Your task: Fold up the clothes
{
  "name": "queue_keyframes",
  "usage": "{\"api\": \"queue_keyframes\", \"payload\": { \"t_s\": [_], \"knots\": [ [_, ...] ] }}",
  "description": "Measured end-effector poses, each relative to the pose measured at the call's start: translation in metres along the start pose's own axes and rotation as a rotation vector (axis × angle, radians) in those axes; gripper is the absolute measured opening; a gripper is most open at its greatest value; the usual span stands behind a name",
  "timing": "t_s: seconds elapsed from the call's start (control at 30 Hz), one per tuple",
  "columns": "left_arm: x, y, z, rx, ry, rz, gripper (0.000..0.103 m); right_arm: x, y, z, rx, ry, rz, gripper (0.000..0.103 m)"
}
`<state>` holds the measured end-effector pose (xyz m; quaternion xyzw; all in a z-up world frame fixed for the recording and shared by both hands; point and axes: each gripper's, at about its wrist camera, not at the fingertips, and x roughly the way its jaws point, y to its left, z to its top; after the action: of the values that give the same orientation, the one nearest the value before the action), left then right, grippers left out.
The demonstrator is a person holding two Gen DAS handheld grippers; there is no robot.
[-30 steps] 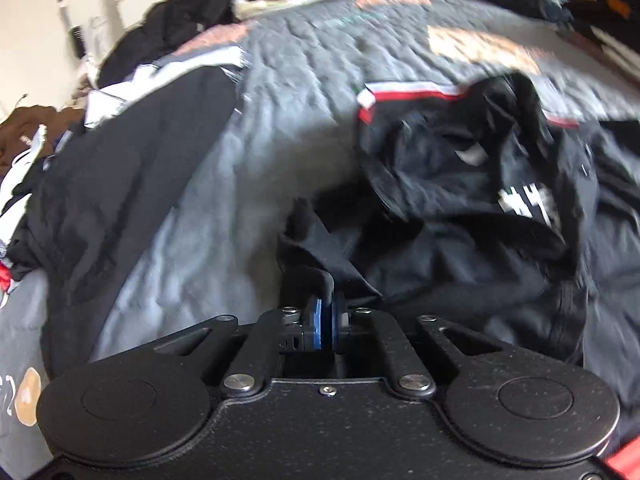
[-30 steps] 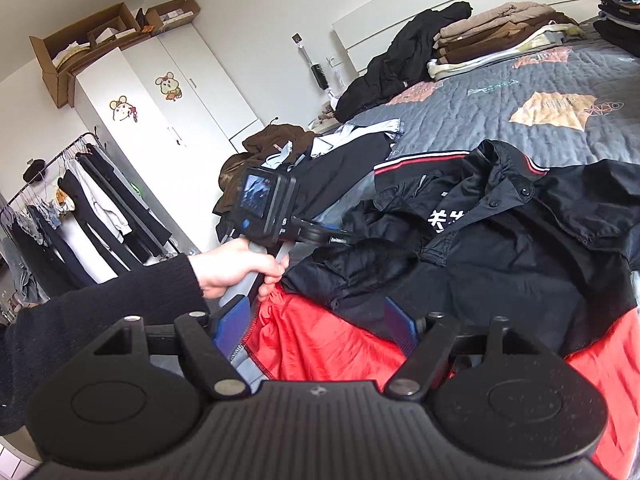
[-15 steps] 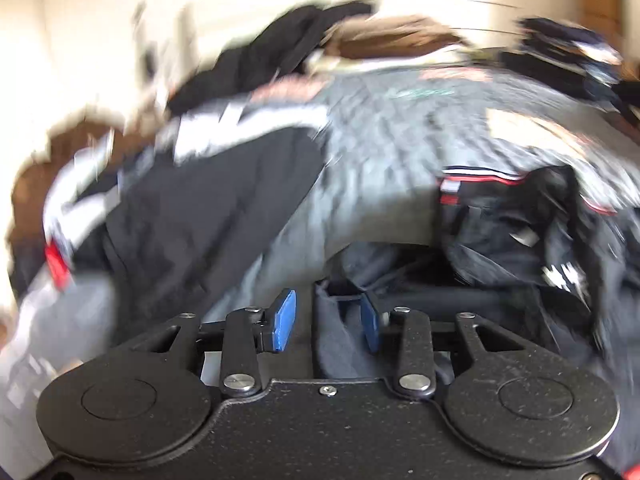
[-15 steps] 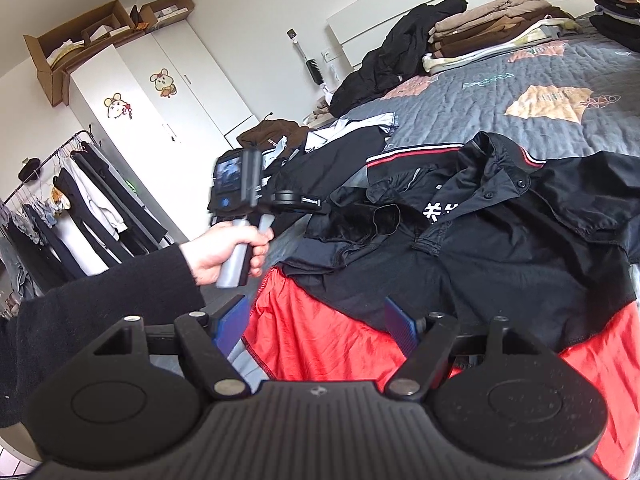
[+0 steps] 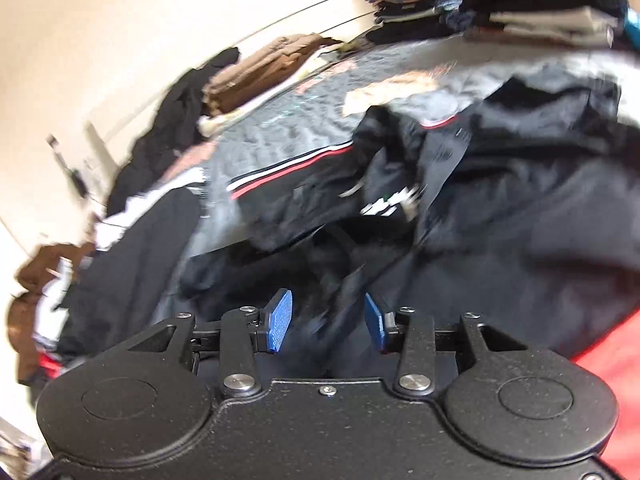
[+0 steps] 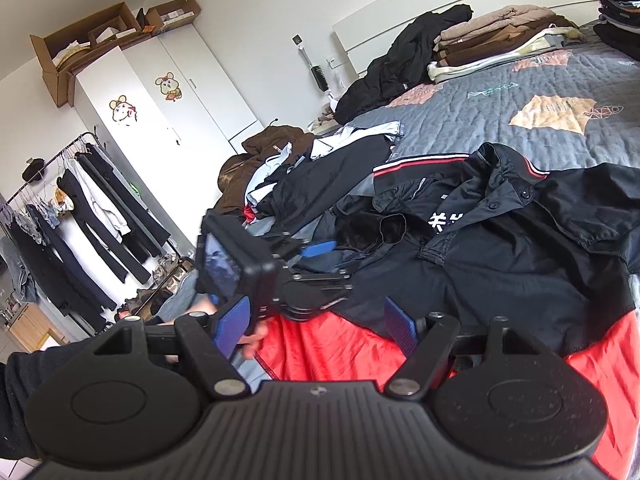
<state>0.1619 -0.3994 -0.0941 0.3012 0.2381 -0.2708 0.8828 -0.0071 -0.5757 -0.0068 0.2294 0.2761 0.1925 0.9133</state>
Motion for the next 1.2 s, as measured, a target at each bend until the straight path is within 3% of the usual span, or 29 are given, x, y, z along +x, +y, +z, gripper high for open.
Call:
{"api": "queue_keyframes", "payload": {
  "t_s": [0.07, 0.2, 0.37, 0.57, 0.63, 0.7, 0.8, 0.97, 1.2],
  "knots": [
    [0.004, 0.007, 0.01, -0.088, 0.019, -0.067, 0.031, -0.001, -0.004, 0.001, 0.006, -0.003, -0.003, 0.073],
    [-0.006, 0.026, 0.012, -0.264, 0.016, -0.12, 0.031, -0.003, -0.013, 0.002, 0.025, -0.013, -0.022, 0.073],
    [-0.064, 0.038, -0.018, -0.436, 0.031, -0.111, 0.032, -0.001, -0.024, 0.001, 0.04, -0.021, -0.049, 0.073],
    [-0.127, 0.036, -0.052, -0.586, 0.027, -0.108, 0.033, 0.004, -0.023, -0.005, -0.004, -0.038, -0.018, 0.073],
    [-0.136, 0.037, -0.058, -0.583, 0.007, -0.139, 0.033, 0.01, -0.019, -0.007, -0.03, -0.018, -0.018, 0.073],
    [-0.139, 0.037, -0.054, -0.527, -0.009, -0.115, 0.034, 0.018, -0.015, -0.006, -0.072, 0.011, -0.022, 0.073],
    [-0.141, 0.045, -0.052, -0.544, -0.026, -0.111, 0.038, 0.037, -0.01, 0.005, -0.155, 0.055, -0.024, 0.073],
    [-0.147, 0.056, -0.056, -0.576, -0.047, -0.138, 0.041, 0.091, -0.007, 0.039, -0.29, 0.142, -0.029, 0.073],
    [-0.145, 0.072, -0.066, -0.571, -0.044, -0.096, 0.045, 0.19, -0.011, 0.062, -0.444, 0.33, -0.073, 0.073]
  ]
}}
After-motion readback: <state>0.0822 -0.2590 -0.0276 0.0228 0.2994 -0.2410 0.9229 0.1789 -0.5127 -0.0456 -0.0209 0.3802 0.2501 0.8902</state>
